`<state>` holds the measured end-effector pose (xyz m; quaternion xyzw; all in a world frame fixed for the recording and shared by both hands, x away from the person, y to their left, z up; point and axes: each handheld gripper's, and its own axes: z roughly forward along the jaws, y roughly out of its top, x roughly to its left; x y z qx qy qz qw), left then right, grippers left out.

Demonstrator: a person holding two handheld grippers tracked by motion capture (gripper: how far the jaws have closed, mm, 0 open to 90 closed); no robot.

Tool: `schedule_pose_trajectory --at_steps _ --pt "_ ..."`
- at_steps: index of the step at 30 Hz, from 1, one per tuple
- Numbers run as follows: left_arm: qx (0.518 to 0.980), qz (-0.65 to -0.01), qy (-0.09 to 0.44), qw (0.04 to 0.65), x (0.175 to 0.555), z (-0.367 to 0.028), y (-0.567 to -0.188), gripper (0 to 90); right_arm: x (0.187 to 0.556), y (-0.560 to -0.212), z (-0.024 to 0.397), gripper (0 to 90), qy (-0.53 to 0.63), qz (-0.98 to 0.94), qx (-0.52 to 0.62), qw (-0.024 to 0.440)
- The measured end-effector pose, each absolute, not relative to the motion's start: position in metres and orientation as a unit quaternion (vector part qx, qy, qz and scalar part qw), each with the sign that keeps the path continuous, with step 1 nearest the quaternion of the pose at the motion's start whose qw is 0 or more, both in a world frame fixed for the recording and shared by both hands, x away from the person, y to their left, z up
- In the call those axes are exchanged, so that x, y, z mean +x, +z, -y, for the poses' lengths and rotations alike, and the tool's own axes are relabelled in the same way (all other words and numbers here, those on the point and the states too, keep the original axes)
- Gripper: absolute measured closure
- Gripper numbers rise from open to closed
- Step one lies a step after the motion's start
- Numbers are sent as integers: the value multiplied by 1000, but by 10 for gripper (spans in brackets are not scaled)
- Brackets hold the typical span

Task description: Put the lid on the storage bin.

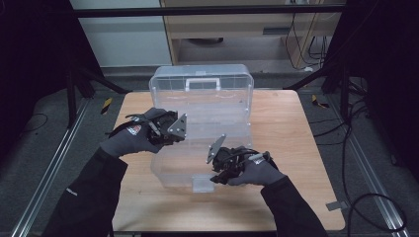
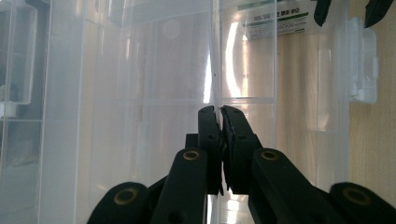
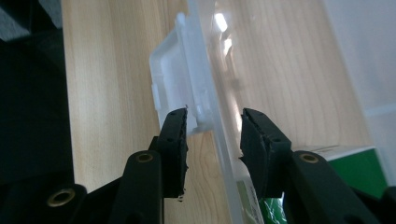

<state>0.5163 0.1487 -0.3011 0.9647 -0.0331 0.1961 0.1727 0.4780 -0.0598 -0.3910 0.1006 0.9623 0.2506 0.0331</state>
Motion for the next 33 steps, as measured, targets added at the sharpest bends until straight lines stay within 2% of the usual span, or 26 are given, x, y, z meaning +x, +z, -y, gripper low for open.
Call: schedule_pose_trajectory --at_steps 6,17,27,33 --pt "964 31 196 179 516 -150 -302 863 476 -382 74 587 302 -944 121 49" --pt "964 31 192 182 513 -151 -304 862 470 -371 104 627 361 -911 179 89" --pt "963 32 189 187 510 -151 -306 858 464 -357 131 799 415 -873 223 126" --pt "963 33 189 190 509 -152 -307 856 464 -350 141 865 432 -861 236 129"
